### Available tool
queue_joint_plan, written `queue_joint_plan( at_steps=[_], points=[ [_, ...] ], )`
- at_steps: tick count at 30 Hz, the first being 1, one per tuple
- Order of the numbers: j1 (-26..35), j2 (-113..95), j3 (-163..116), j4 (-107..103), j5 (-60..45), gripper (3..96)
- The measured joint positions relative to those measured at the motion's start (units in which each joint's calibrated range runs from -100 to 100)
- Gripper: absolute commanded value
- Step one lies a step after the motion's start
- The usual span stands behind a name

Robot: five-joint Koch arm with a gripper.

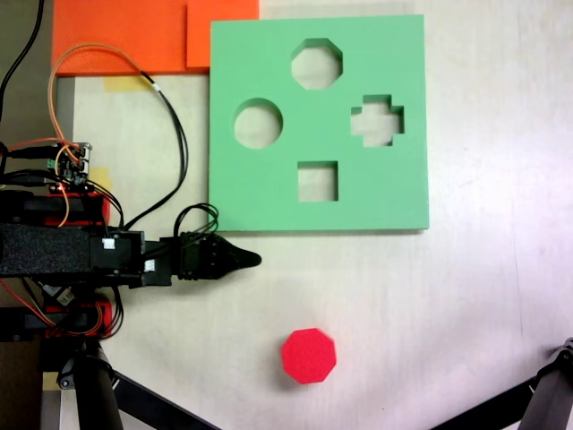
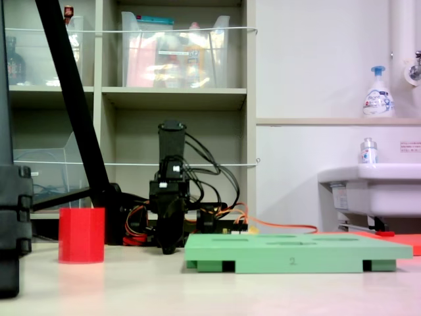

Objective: Put the octagonal pillar block into the corresponding hole

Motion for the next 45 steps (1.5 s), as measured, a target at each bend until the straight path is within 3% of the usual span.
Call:
queue_joint_plan(
  at_steps=[27, 37, 40, 45],
  points=[
    [-1.71, 0.00, 0.00, 0.00, 0.83, 48.3],
    [-11.77, -0.14, -0.10, -0.59, 20.27, 44.2],
    [-12.50, 0.00, 10.88, -15.96, 24.37, 44.2],
    [-13.09, 6.84, 47.13, -68.82, 31.06, 44.2]
  ],
)
